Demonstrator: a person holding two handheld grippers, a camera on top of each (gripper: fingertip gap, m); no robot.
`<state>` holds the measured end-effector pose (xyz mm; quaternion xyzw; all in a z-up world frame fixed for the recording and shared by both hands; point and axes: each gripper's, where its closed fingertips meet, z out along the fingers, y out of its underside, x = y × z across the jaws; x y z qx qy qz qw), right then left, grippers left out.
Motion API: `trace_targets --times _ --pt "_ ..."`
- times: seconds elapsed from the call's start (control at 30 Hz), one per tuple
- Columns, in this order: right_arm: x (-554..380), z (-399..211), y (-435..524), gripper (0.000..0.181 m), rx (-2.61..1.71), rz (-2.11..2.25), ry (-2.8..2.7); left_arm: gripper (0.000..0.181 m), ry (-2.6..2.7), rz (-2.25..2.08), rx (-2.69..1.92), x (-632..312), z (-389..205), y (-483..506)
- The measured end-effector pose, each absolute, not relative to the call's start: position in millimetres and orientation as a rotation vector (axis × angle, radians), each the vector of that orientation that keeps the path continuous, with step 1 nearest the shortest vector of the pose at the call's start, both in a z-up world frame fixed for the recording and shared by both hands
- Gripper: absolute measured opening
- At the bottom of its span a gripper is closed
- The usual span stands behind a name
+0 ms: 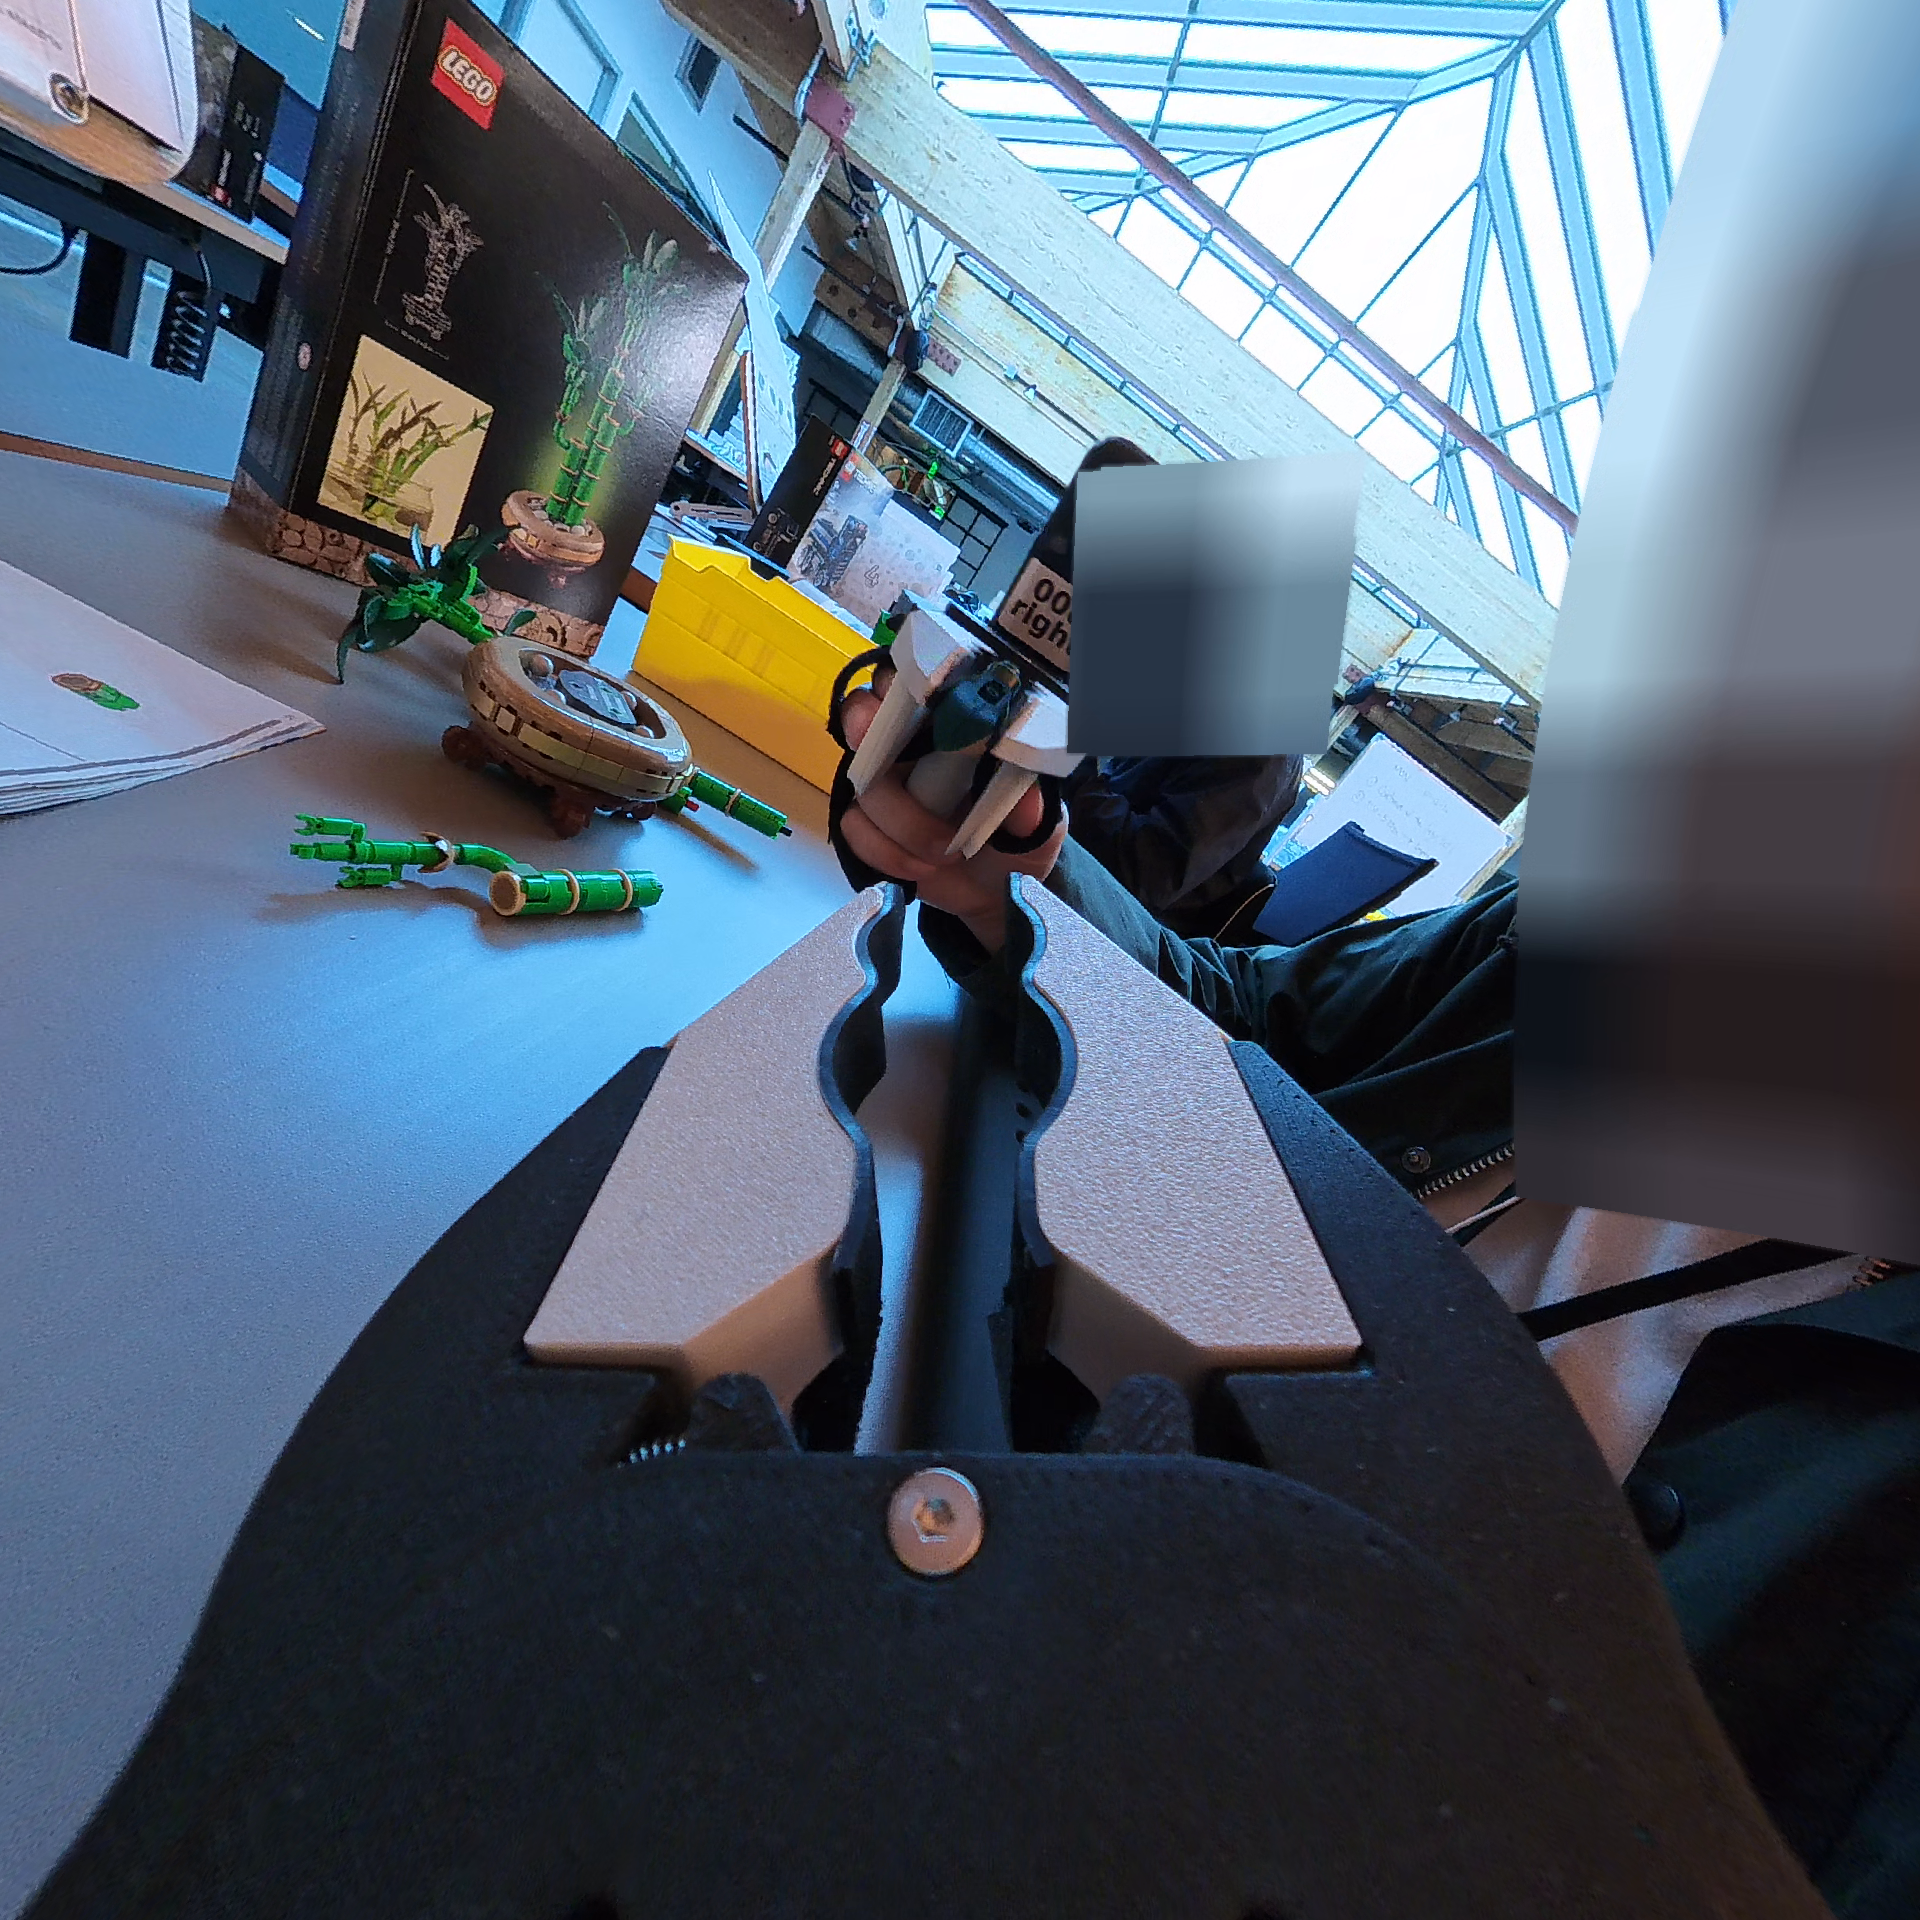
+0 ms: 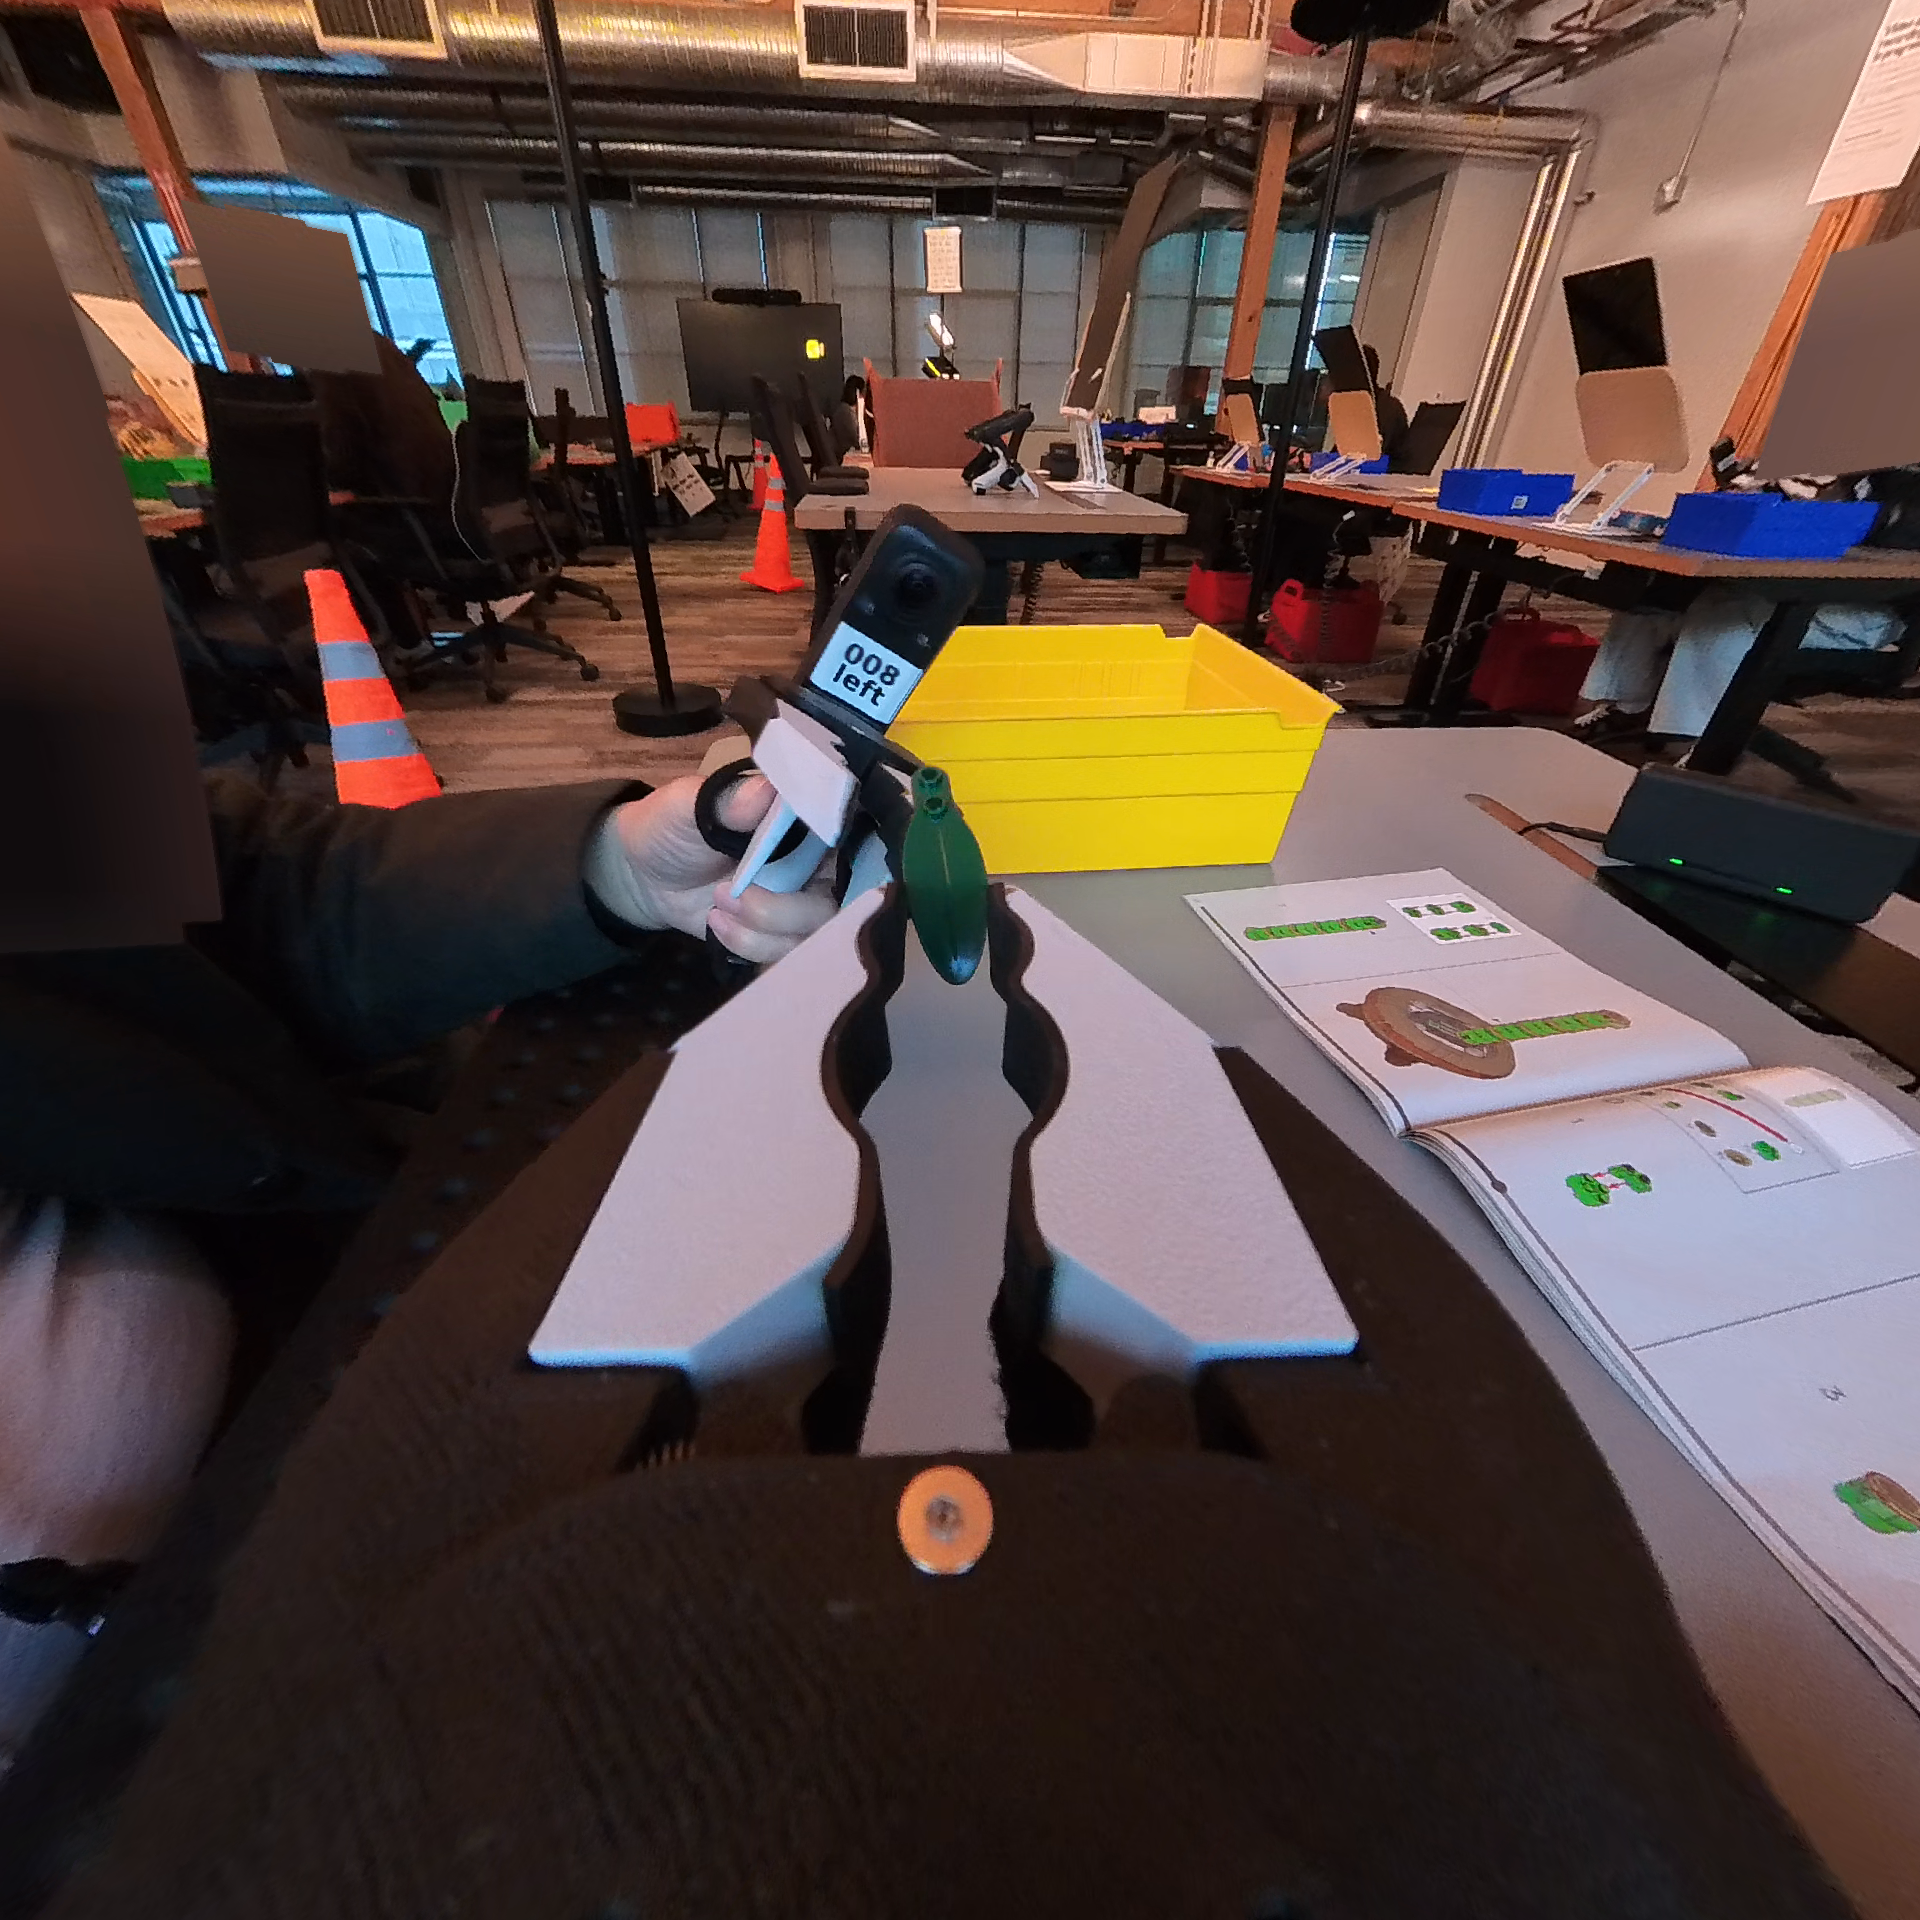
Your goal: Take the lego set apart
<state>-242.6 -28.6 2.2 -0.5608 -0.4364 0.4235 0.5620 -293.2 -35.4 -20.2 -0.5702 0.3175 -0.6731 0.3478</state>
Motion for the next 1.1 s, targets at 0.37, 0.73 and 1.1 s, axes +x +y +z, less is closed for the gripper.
trace_targets --times 0.37,0.73,1.1 --pt "-242.0 2.7 -27.8 0.013 -1.324 1.007 -1.016 0.017 0.823 -1.747 -1.478 -293.2 -20.2 -35.7" --pt "-247.1 4.1 -38.3 0.014 -1.179 0.728 -1.143 0.017 0.827 -1.741 -1.48 -292.8 -20.8 -36.0" --pt "-259.4 -20.2 -40.7 0.014 -1.179 0.548 -1.282 0.017 0.839 -1.724 -1.494 -291.3 -23.6 -35.9"
